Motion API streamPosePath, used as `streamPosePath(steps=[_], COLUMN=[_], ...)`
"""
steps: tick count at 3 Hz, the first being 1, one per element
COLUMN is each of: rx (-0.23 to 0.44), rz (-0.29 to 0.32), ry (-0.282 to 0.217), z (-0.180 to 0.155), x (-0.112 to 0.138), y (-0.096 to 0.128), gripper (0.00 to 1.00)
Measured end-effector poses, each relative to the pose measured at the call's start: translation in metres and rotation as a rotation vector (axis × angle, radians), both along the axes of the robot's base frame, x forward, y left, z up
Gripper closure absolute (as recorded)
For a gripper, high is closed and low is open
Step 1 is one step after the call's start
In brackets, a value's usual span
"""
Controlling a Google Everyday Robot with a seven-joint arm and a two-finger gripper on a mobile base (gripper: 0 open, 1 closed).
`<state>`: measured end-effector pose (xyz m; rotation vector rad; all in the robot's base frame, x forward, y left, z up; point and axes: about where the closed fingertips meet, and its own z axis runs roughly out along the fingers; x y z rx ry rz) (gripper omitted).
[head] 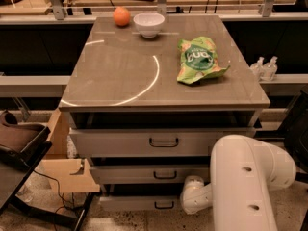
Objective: Close bottom drawer
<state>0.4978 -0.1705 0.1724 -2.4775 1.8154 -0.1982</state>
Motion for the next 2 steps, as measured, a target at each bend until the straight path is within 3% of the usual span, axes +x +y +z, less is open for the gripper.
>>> streamPosePath(steps=[1, 2], rx=[0.003, 0.033], rz=[-0.003, 0.031], ry=[-0.016, -0.077], z=[-0.002, 0.001], x=[0.021, 0.041], y=[0.005, 0.009], gripper=[1.00, 1.00])
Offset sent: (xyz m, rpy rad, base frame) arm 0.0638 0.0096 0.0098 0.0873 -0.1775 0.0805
